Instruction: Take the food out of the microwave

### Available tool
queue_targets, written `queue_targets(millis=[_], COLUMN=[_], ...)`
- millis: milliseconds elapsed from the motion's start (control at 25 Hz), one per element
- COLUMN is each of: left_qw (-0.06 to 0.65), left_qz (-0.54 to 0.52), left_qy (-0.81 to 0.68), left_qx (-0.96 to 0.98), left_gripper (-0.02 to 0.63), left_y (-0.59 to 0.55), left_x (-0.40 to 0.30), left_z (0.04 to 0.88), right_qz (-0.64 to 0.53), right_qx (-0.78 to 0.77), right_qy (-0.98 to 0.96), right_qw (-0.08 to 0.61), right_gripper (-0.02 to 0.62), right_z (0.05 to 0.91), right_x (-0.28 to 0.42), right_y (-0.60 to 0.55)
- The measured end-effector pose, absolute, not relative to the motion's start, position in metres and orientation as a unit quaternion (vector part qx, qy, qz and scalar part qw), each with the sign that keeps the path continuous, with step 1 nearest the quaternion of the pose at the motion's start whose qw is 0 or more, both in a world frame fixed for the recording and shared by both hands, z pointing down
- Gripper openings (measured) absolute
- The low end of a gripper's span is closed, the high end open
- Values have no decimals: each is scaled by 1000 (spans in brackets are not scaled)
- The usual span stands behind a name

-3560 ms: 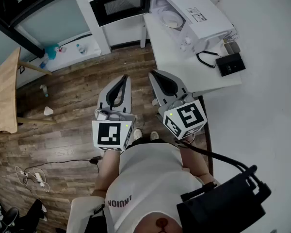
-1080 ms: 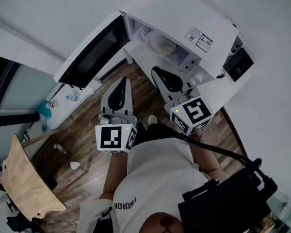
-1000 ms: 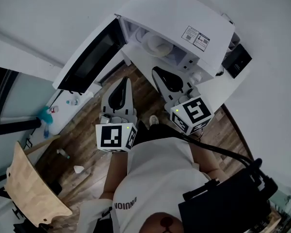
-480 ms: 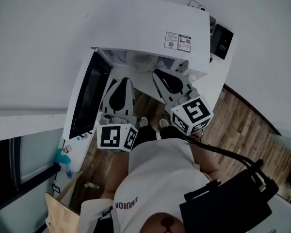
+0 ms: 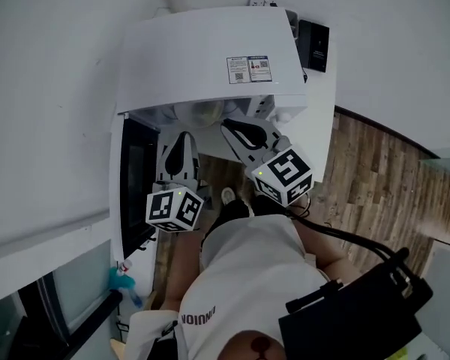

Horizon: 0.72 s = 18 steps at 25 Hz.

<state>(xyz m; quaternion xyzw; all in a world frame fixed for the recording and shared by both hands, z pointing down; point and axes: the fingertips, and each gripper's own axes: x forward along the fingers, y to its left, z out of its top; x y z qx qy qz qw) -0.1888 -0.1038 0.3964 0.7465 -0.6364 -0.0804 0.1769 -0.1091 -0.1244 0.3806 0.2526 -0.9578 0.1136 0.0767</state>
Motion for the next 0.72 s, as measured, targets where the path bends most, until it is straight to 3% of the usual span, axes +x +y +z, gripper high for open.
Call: queue_targets(millis=[160,200,280,720], left_qw=[233,247,274,424], left_qz=[-93,-96,-97,-129], left_qy=[-632,-634,-637,-627], left_qx=[733,726,714,640], left_gripper=[5,25,142,156], left_y=[-113,-114,-118,-131], left_x=[-195,-198,-201,-213], left_z=[426,434,450,525], right_qz=[125,127,129,137], right_qx=[259,262,267,274], right_qy=[-954,-952,-950,-947], right_qw=[88,89,92,96], right_gripper=[25,25,25,25], right_z=[389,390,392,393], right_x=[-105,-103,-101,-99], right_y=[-126,-127,-129,-132])
